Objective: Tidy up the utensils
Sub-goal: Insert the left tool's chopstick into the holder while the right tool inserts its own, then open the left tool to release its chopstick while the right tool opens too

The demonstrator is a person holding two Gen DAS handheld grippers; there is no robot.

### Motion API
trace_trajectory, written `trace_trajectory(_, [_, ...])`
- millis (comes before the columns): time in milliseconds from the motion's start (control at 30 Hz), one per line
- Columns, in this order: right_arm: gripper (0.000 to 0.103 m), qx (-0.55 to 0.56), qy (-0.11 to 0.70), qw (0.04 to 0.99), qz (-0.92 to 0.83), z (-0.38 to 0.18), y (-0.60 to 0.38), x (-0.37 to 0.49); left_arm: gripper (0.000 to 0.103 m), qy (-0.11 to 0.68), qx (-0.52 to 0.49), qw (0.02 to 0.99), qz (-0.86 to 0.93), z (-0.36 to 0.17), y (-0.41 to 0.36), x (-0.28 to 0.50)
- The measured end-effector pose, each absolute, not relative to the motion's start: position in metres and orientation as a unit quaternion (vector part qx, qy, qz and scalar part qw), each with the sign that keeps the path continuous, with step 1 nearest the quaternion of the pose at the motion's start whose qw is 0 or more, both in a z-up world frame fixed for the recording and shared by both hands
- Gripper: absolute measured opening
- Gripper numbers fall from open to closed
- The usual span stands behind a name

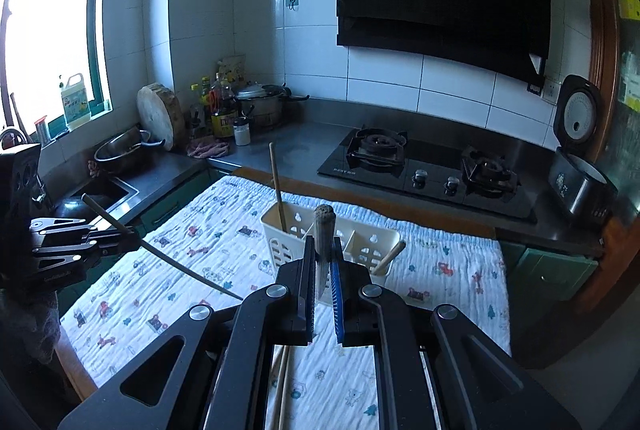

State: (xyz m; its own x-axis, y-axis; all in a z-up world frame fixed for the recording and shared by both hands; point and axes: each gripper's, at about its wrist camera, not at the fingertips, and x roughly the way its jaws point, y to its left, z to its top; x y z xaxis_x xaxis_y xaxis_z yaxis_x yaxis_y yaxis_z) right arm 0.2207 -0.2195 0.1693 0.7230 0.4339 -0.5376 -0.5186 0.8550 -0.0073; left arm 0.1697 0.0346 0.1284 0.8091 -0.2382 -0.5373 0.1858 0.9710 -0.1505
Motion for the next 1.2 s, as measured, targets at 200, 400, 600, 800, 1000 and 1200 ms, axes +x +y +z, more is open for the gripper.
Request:
trace_trajectory(200, [0.007, -0.09, 0.252, 0.935, 0.233, 0.193, -0.221, 0.242, 0.005, 0.246, -0.04, 0.963, -0.106, 0.172, 0.027, 0.209])
trace_trajectory(400, [0.007, -0.094, 0.272, 0.935, 0.209, 0.182, -0.22, 0.277, 0.005, 0.275, -0.04, 0.956, -0.092, 0.162, 0.021, 0.259])
trace_trajectory(600, [0.007, -0.091, 0.297, 0.928, 0.205, 0.161, -0.218, 0.303, 0.005, 0.323, -0.051, 0.942, -0.08, 0.132, 0.025, 0.296])
trace_trajectory(800, [0.007, -0.093, 0.323, 0.919, 0.203, 0.138, -0.214, 0.32, 0.005, 0.362, -0.071, 0.926, -0.082, 0.103, 0.031, 0.319])
trace_trajectory(1000, [0.007, -0.101, 0.344, 0.912, 0.198, 0.123, -0.205, 0.331, 0.006, 0.38, -0.081, 0.918, -0.081, 0.086, 0.035, 0.332])
trace_trajectory(1200, [0.007, -0.098, 0.349, 0.912, 0.194, 0.116, -0.205, 0.337, 0.007, 0.382, -0.084, 0.917, -0.078, 0.081, 0.035, 0.337])
